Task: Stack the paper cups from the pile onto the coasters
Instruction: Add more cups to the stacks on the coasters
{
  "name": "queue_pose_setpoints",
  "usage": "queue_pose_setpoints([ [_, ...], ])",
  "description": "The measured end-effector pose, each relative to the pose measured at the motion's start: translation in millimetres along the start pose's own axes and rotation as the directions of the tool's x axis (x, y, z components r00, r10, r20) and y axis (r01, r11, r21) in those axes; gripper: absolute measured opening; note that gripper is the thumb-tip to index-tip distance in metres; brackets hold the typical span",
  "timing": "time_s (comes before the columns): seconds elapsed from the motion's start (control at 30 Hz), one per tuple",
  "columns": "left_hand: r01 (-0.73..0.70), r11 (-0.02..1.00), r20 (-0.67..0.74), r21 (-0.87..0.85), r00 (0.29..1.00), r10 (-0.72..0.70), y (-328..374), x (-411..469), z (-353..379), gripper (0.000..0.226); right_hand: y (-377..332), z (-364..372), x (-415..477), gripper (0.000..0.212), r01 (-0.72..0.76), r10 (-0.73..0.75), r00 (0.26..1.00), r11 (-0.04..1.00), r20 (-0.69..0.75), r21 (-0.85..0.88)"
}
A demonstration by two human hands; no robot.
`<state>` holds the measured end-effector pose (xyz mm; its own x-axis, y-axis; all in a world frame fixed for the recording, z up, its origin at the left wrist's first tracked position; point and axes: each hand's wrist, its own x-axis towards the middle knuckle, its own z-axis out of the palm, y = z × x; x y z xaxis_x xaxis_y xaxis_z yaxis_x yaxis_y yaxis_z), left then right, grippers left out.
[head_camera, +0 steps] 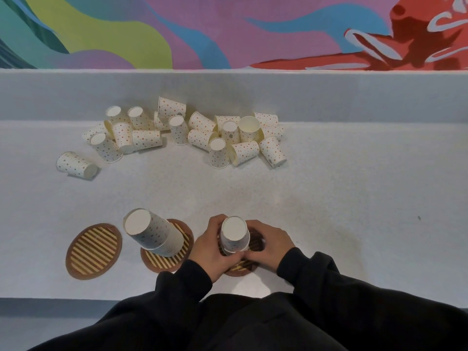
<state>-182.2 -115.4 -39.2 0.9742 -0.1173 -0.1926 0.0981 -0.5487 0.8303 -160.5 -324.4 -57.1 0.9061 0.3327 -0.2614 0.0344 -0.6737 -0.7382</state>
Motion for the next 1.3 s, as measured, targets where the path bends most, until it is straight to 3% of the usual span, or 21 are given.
queue_pose_setpoints([
  [0.33, 0.005, 1.0, 0.03, -0.009, 1.0, -0.005, 2, 2, -3, 0.088, 6, 1, 4, 0.074, 0.026, -0.025, 0.999, 1.0, 0.025, -0.016],
  [0.47, -0.019, 1.0, 0.086, -0.017, 0.996, 0.02, 8, -3, -11, 0.106, 17, -14, 14, 0.066, 0.007, -0.011, 0.993, 0.999, 0.118, 0.033],
  [0.57, -0.025, 0.997, 0.063, -0.069, 0.998, 0.029, 16, -12, -18, 0.114, 27, -38, 33, 0.056, -0.031, 0.032, 0.999, 0.997, -0.009, 0.069],
  [0.67, -0.072, 0.99, 0.0, -0.124, 0.997, 0.073, 34, -16, -28, 0.104, 25, -72, 69, 0.04, -0.091, 0.108, 0.959, 0.993, -0.264, 0.073],
  [0.77, -0.13, 0.974, -0.076, -0.184, 0.99, 0.118, 58, -15, -37, 0.082, 25, -110, 117, 0.051, -0.159, 0.181, 0.859, 0.984, -0.48, 0.086],
  [0.83, -0.149, 0.965, -0.134, -0.218, 0.984, 0.121, 72, -10, -44, 0.069, 25, -128, 148, 0.062, -0.267, 0.276, 0.835, 0.96, -0.477, 0.089],
  [0.97, -0.155, 0.971, -0.254, -0.183, 0.962, 0.106, 88, 5, -57, 0.054, 29, -133, 181, 0.074, -0.417, 0.449, 0.836, 0.894, -0.317, 0.166],
  [1.17, -0.207, 0.978, -0.316, -0.04, 0.931, 0.184, 102, 18, -69, 0.045, 30, -126, 154, 0.059, -0.337, 0.451, 0.793, 0.885, -0.409, 0.322],
  [1.3, -0.307, 0.918, -0.229, 0.251, 0.902, 0.365, 108, 34, -74, 0.06, -3, -132, 107, 0.06, -0.054, 0.164, 0.847, 0.973, -0.506, 0.224],
])
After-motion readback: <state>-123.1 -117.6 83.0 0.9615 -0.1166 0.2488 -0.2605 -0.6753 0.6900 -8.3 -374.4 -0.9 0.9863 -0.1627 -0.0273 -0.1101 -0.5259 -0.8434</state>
